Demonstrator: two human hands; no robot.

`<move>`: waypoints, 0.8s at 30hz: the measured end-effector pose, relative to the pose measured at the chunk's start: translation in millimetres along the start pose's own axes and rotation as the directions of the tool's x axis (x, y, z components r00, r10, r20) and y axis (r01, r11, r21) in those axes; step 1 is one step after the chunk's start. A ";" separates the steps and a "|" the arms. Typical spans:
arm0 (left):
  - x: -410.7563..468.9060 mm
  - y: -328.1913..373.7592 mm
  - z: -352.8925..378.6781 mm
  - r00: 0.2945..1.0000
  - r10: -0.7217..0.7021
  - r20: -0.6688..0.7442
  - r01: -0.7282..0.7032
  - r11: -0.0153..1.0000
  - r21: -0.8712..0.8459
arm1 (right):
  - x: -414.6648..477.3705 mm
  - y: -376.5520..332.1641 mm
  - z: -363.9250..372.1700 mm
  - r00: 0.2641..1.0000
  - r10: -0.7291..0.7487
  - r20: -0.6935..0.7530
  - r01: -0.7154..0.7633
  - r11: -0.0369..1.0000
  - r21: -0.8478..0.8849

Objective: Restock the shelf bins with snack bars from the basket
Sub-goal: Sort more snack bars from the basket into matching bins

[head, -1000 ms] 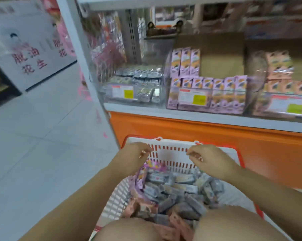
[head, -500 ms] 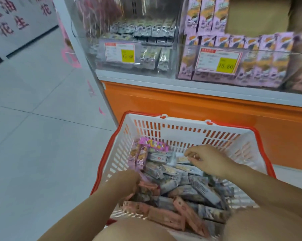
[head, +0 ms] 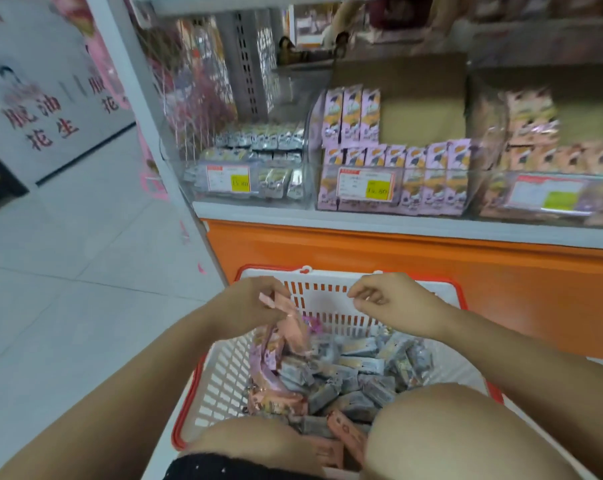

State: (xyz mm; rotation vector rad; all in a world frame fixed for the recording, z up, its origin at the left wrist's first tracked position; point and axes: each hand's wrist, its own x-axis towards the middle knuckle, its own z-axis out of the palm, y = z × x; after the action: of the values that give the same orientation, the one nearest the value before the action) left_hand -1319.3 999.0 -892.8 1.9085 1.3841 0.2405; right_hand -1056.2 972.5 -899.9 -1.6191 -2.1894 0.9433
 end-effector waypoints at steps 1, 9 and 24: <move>-3.2 16.2 -5.1 1.000 0.021 -0.018 -0.021 0.999 -0.030 | -5.9 -7.4 -8.7 1.000 -0.023 -0.007 0.023 1.000 0.016; -19.7 139.9 -8.9 0.995 0.008 -0.099 -0.059 0.853 -0.519 | -69.8 -53.2 -71.7 0.969 -0.144 -0.199 0.163 0.983 0.082; -15.7 264.2 41.6 0.979 0.180 -0.095 -0.198 0.733 -0.651 | -155.5 -14.1 -127.5 0.865 0.120 -0.488 0.229 0.770 0.596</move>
State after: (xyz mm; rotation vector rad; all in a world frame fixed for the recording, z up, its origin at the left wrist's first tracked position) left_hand -1108.1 931.4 -742.4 1.4307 0.9283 0.7549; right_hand -942.1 870.5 -768.8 -1.2548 -1.3371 0.9641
